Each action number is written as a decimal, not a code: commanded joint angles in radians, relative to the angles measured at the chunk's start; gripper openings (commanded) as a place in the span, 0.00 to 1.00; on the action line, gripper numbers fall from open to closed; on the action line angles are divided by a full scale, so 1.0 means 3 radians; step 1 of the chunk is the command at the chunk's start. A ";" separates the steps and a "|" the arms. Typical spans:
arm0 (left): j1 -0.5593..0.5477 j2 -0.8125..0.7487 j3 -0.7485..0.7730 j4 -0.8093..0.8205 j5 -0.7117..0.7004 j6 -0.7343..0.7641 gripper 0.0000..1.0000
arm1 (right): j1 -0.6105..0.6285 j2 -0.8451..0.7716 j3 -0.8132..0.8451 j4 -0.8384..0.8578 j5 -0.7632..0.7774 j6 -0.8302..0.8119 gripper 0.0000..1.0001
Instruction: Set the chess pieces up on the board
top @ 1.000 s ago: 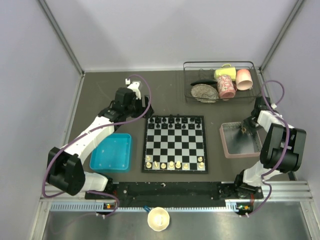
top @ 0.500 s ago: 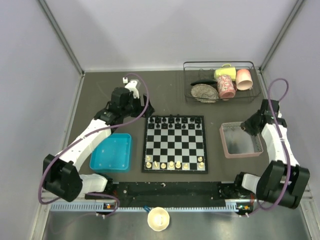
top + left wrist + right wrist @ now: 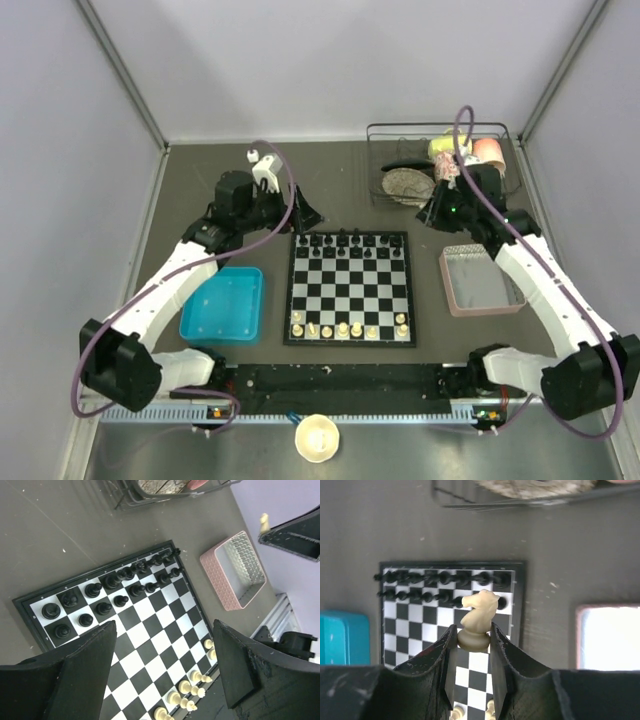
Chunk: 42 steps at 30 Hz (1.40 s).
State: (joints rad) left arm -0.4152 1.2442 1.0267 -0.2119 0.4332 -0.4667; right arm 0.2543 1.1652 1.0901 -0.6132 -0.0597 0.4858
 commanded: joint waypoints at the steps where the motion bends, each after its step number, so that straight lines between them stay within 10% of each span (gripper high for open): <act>1: -0.0007 -0.0291 0.0014 0.0277 0.0070 -0.0203 0.82 | 0.0445 0.0002 0.0217 0.0270 -0.0250 -0.0504 0.00; 20: -0.0139 -0.0087 -0.0094 0.1171 0.1092 -0.0801 0.76 | 0.1101 -0.0903 -0.0566 0.1016 -0.1355 -0.1200 0.00; 42: -0.0769 0.0332 0.0406 0.1086 0.1021 -0.0628 0.56 | 0.1228 -0.0867 -0.0581 0.0986 -0.1417 -0.1267 0.00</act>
State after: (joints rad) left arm -0.6319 1.3201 1.0592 0.1417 0.7464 -0.7067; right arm 0.6014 0.9112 0.9222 -0.3588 -0.4797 0.1341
